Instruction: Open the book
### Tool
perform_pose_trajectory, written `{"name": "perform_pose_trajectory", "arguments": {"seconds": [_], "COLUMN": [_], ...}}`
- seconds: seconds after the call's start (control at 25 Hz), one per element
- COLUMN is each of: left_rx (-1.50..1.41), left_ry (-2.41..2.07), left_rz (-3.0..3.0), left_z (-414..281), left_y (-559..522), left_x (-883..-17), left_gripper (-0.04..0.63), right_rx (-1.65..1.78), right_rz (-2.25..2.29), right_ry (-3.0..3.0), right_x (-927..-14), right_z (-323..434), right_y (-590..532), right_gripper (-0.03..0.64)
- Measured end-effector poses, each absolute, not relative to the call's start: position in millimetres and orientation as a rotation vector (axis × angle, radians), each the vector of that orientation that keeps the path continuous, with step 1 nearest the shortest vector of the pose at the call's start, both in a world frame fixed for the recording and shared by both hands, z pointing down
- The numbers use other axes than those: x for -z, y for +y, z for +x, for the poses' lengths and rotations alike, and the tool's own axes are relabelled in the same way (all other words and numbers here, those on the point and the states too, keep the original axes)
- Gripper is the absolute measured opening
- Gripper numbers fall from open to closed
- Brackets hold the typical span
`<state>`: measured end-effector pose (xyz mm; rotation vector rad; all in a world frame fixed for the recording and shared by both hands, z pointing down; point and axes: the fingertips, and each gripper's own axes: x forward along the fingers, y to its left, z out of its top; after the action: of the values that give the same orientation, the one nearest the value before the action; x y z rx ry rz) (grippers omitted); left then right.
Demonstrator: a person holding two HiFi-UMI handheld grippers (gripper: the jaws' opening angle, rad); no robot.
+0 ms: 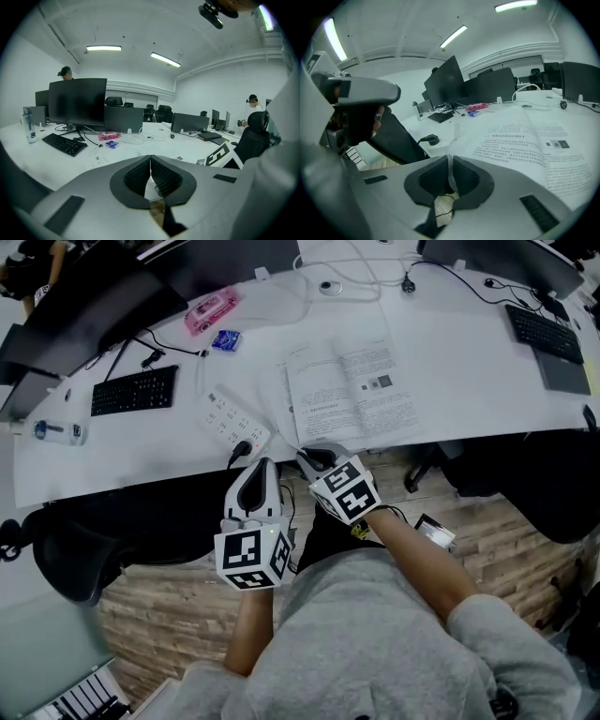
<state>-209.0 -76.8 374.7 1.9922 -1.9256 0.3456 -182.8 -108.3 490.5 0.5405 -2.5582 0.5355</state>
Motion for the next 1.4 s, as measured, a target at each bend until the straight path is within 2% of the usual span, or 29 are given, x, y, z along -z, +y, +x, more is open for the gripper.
{"name": "perform_pose_trajectory", "arguments": {"seconds": [0.12, 0.2, 0.36, 0.64, 0.84, 1.0, 1.16, 1.4], "left_rx": [-0.349, -0.352, -0.354, -0.356, -0.350, -0.348, -0.333, -0.315], "left_ry": [-1.937, -1.940, -1.940, -1.925, -1.921, -1.915, -1.912, -1.888], "left_rz": [1.985, 1.984, 1.997, 2.036, 2.071, 2.110, 2.139, 2.190], "left_z": [-212, -212, -210, -200, -190, -179, -170, -154], "left_y": [-74, -74, -75, -75, -75, -75, -71, -63], "left_x": [-373, -372, -368, -364, -357, -348, -339, -331], "left_gripper": [0.011, 0.011, 0.011, 0.011, 0.011, 0.011, 0.011, 0.011], "right_rx": [-0.620, -0.696, -0.761, -0.791, -0.755, -0.684, -0.582, -0.546], "right_rz": [0.494, 0.444, 0.370, 0.340, 0.337, 0.317, 0.396, 0.677], "right_ry": [-2.505, -2.460, -2.433, -2.478, -2.515, -2.582, -2.659, -2.721], "right_x": [-509, -520, -525, -511, -494, -459, -409, -354], "right_z": [-190, -194, -198, -187, -167, -134, -80, 23], "right_y": [-104, -99, -88, -70, -75, -82, -96, -112], "right_gripper": [0.044, 0.106, 0.147, 0.152, 0.145, 0.079, 0.048, 0.040]}}
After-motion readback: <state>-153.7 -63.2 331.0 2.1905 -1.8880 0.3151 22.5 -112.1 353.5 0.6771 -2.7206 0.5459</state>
